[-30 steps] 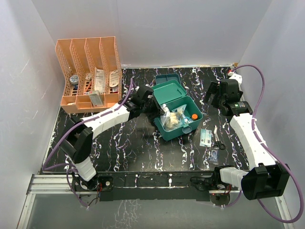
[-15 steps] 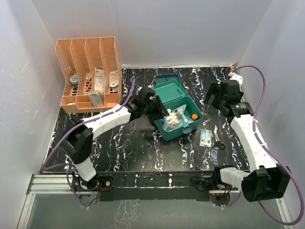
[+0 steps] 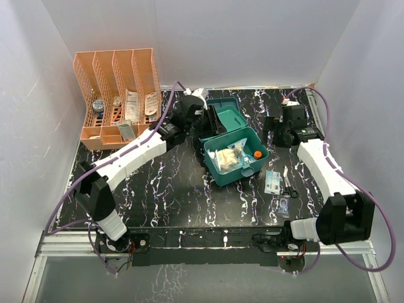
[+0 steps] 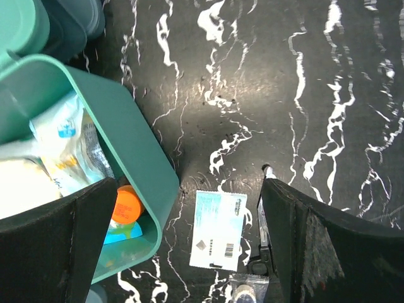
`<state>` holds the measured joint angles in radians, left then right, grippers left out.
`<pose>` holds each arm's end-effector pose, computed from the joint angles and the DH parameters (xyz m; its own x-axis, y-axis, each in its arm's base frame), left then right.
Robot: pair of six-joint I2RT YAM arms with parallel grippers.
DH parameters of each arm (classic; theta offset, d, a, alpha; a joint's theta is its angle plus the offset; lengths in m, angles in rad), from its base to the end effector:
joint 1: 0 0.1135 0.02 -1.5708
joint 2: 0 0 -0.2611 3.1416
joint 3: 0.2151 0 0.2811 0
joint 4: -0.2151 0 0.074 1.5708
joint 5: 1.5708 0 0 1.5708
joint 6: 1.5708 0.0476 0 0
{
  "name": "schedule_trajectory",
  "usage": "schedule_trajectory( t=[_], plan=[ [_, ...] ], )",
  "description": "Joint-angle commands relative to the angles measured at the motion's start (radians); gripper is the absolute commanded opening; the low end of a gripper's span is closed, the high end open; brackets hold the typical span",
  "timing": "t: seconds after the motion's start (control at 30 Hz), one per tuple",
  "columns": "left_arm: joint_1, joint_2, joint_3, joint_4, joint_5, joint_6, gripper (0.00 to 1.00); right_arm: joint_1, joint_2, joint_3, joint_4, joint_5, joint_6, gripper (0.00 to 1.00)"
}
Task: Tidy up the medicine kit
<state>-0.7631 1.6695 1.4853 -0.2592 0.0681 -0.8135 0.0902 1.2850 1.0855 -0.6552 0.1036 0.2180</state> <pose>0.3132 -0.3040 0.3299 -0.7464 -0.2894 -0.5993 0.2789 0.6816 -0.6765 0.3063 0.0228 0.2769 -0.7383 0.1492 -0.6578 0.1410 0.9878 0.0658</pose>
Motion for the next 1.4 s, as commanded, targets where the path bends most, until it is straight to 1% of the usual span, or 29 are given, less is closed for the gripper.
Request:
schedule_trajectory(
  t=[0.0,0.07,0.17,0.3,0.37,0.5,0.63,0.67,0.7,0.73,0.77,0.8,0.83,0.87,0.9,1.17,1.37],
  plan=[
    [0.004,-0.095,0.028,-0.069,-0.114,0.116,0.37,0.010,0.044,0.072,0.029,-0.094,-0.132,0.98],
    [0.012,-0.120,-0.015,-0.078,-0.149,0.130,0.36,0.026,0.064,0.075,0.037,-0.089,-0.150,0.98],
    [0.027,-0.162,-0.097,-0.079,-0.161,0.129,0.35,0.061,0.097,0.081,0.048,-0.096,-0.174,0.98],
    [0.039,-0.210,-0.185,-0.078,-0.177,0.125,0.33,0.118,0.145,0.084,0.059,-0.066,-0.195,0.95],
    [0.041,-0.225,-0.218,-0.081,-0.191,0.121,0.31,0.131,0.164,0.080,0.078,-0.077,-0.196,0.91],
    [0.041,-0.237,-0.267,-0.084,-0.206,0.107,0.27,0.139,0.207,0.080,0.094,-0.084,-0.195,0.79],
    [0.041,-0.216,-0.278,-0.084,-0.204,0.098,0.26,0.141,0.239,0.090,0.102,-0.078,-0.197,0.71],
    [0.041,-0.207,-0.279,-0.083,-0.197,0.095,0.26,0.141,0.243,0.093,0.103,-0.078,-0.199,0.66],
    [0.041,-0.200,-0.279,-0.084,-0.189,0.088,0.26,0.141,0.250,0.097,0.103,-0.080,-0.200,0.59],
    [0.041,-0.192,-0.277,-0.084,-0.185,0.084,0.26,0.141,0.255,0.099,0.101,-0.084,-0.201,0.48],
    [0.041,-0.186,-0.276,-0.083,-0.182,0.084,0.26,0.141,0.259,0.102,0.099,-0.090,-0.201,0.33],
    [0.041,-0.183,-0.272,-0.082,-0.186,0.087,0.25,0.143,0.260,0.103,0.095,-0.095,-0.201,0.21],
    [0.041,-0.181,-0.268,-0.082,-0.190,0.094,0.25,0.145,0.260,0.101,0.093,-0.098,-0.202,0.11],
    [0.041,-0.181,-0.264,-0.080,-0.194,0.103,0.25,0.149,0.256,0.095,0.093,-0.097,-0.202,0.04],
    [0.041,-0.181,-0.260,-0.080,-0.202,0.111,0.25,0.154,0.249,0.087,0.092,-0.095,-0.202,0.00],
    [0.054,-0.196,-0.247,-0.078,-0.241,0.156,0.24,0.194,0.134,-0.008,0.117,-0.110,-0.132,0.00],
    [0.073,-0.213,-0.236,-0.081,-0.259,0.186,0.23,0.263,0.058,-0.038,0.125,-0.104,-0.066,0.00]
  ],
)
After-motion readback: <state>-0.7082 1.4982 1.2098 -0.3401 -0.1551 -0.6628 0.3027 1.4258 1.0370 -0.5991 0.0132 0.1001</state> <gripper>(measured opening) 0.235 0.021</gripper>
